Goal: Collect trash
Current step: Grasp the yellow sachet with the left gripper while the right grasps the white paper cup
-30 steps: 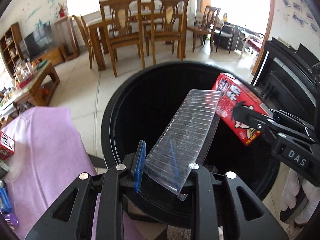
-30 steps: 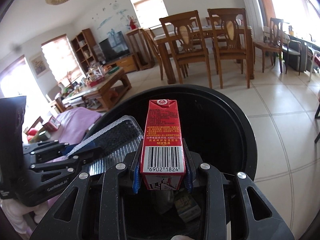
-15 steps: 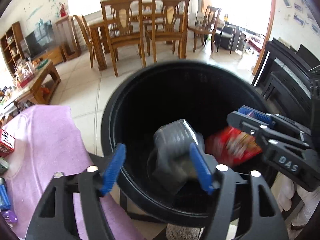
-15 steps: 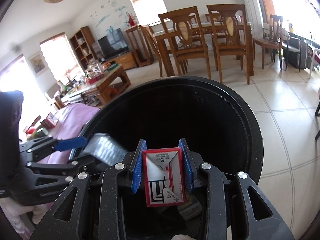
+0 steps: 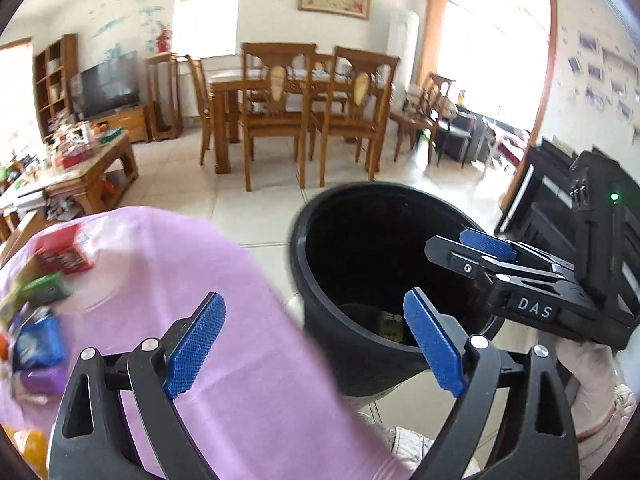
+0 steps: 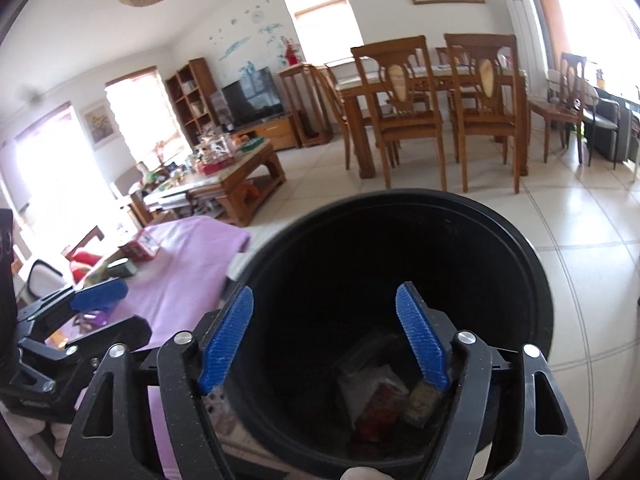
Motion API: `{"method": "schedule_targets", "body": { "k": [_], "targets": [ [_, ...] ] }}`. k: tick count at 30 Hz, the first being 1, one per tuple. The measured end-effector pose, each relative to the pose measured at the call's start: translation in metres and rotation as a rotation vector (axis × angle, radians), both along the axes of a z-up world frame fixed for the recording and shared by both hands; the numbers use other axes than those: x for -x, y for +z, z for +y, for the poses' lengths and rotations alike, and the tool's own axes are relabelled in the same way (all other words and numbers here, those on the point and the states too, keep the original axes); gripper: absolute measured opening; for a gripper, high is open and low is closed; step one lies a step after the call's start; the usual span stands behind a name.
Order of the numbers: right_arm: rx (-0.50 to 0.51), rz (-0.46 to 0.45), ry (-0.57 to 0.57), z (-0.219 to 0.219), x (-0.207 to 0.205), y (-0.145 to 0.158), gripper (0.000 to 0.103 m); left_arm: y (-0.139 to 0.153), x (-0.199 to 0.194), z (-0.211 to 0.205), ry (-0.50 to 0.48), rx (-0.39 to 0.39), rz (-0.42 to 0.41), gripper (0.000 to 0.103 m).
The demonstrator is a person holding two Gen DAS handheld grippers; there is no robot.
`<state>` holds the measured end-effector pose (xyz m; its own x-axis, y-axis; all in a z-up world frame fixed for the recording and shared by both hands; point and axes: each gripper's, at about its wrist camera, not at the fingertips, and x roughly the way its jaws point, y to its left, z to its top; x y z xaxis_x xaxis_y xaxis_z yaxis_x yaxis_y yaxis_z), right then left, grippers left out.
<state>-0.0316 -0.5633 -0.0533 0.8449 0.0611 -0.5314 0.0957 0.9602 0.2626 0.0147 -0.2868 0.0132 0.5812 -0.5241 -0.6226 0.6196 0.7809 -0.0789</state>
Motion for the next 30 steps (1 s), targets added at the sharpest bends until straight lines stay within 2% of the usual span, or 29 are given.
{"method": "schedule_targets", "body": {
  "k": [5,12,15,17,21,24,26,30],
  "targets": [
    [0.016,-0.017,0.097,0.051,-0.01,0.017,0.092,0.011,0.003,0.072,0.12,0.074,0.004,0.091],
    [0.042,-0.015,0.268,0.142,-0.027,0.029,0.098,0.013,0.009,0.197,0.409,0.139,0.0,0.096],
    [0.056,0.012,0.372,0.185,-0.037,0.026,0.098,0.007,0.005,0.243,0.523,0.148,0.03,0.095],
    [0.071,0.026,0.434,0.212,-0.042,0.025,0.098,-0.001,-0.002,0.271,0.59,0.167,0.082,0.096],
    [0.121,0.073,0.562,0.273,-0.045,0.015,0.098,-0.02,-0.017,0.305,0.655,0.184,0.18,0.095],
    [0.185,0.108,0.623,0.309,-0.043,0.006,0.098,-0.033,-0.028,0.321,0.662,0.191,0.247,0.094],
    [0.23,0.126,0.645,0.32,-0.042,-0.003,0.098,-0.038,-0.031,0.325,0.66,0.191,0.264,0.094],
    [0.29,0.164,0.666,0.341,-0.049,-0.019,0.098,-0.049,-0.037,0.327,0.639,0.168,0.29,0.082]
  ]
}}
